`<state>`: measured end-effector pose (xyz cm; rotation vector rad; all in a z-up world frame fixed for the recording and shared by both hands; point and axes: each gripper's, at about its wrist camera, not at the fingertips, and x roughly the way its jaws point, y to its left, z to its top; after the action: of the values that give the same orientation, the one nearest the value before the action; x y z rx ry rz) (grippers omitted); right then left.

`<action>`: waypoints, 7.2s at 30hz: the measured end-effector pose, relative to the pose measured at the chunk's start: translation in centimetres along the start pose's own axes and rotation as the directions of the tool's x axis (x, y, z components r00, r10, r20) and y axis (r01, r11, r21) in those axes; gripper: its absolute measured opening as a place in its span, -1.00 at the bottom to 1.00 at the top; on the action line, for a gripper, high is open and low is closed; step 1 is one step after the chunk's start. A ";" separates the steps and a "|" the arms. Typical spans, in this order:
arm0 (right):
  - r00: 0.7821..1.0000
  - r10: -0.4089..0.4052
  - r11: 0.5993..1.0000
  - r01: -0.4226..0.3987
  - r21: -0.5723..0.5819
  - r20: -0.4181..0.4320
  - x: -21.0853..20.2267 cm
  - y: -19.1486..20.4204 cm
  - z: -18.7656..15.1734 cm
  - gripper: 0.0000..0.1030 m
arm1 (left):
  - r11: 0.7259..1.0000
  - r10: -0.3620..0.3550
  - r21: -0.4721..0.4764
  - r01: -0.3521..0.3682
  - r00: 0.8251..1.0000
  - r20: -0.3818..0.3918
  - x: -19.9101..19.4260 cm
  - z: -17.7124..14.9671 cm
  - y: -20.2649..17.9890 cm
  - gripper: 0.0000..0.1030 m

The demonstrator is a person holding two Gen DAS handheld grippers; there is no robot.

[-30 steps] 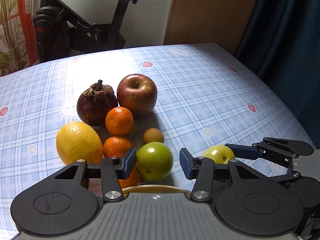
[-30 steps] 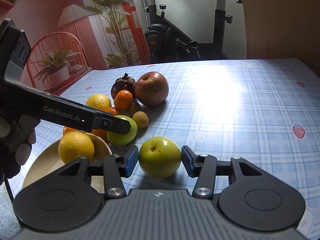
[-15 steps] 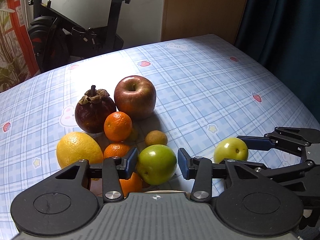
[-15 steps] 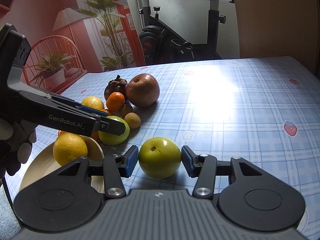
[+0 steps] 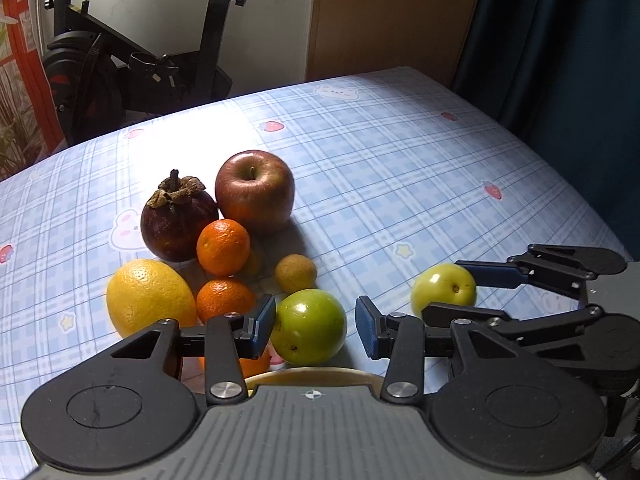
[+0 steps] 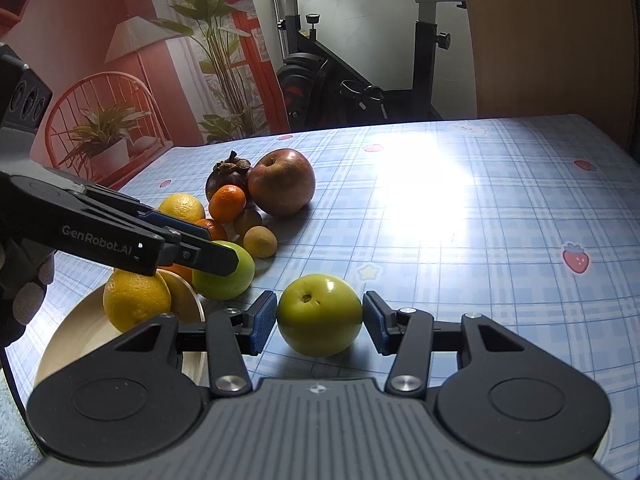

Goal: Organize fruits
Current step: 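Grasp a green apple with the left tool while the right tool grasps a yellow-green apple, then lower the green apple into the bowl with the left tool while the right tool places its apple, then move the left tool to the red apple and close on it, then lift the red apple with the left tool toward the bowl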

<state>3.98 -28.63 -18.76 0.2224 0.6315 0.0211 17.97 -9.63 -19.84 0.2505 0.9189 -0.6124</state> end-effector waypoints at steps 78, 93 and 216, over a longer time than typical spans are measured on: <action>0.993 0.090 0.969 -0.105 -0.222 -0.078 1.4 9.5 -1.7 -0.03 | 0.989 0.116 -0.098 -0.108 0.990 0.078 -8.8 -10.2 3.1 -0.10; 0.994 0.088 0.964 -0.101 -0.247 -0.062 2.5 9.2 -1.0 -0.02 | 0.988 0.115 -0.113 -0.105 0.990 0.079 -8.2 -9.7 3.7 -0.10; 0.992 0.079 0.965 -0.101 -0.240 -0.100 8.9 -0.3 6.1 0.13 | 0.937 -0.285 -0.206 0.283 0.958 0.021 4.9 6.9 5.9 -0.11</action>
<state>14.78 -29.34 -19.19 0.0110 0.7012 0.1972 28.23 -9.89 -19.99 -0.0700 1.0293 -0.7754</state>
